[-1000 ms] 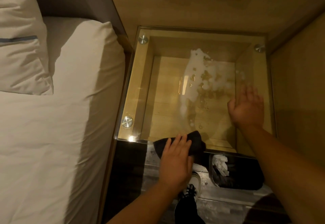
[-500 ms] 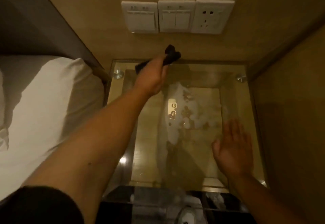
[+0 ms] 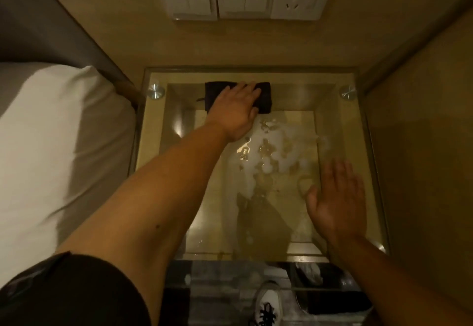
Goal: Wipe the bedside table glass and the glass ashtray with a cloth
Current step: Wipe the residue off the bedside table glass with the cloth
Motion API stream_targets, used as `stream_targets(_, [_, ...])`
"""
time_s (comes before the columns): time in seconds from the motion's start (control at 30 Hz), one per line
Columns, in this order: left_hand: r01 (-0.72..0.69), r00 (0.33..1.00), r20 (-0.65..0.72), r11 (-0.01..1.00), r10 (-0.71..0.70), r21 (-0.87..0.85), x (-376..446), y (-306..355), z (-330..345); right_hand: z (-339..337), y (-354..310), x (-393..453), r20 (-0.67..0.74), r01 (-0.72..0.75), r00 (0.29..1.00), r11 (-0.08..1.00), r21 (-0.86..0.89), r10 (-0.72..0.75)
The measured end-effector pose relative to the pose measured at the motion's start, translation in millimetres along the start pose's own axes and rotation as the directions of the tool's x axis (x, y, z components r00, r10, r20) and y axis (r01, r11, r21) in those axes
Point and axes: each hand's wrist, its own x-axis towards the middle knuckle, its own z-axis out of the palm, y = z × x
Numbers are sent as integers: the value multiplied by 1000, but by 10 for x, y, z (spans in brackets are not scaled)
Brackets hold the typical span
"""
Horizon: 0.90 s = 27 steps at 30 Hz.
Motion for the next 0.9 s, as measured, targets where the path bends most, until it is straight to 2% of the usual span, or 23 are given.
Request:
stream_targets(0.53, [109, 994, 22, 992, -108, -62, -2265, 976, 703, 4, 22, -27, 7, 11, 1000, 998, 57, -12])
stream_targets(0.9, [164, 985, -37, 984, -167, -70, -2877, 1396, 996, 9, 57, -18, -7, 46, 999, 996, 81, -45])
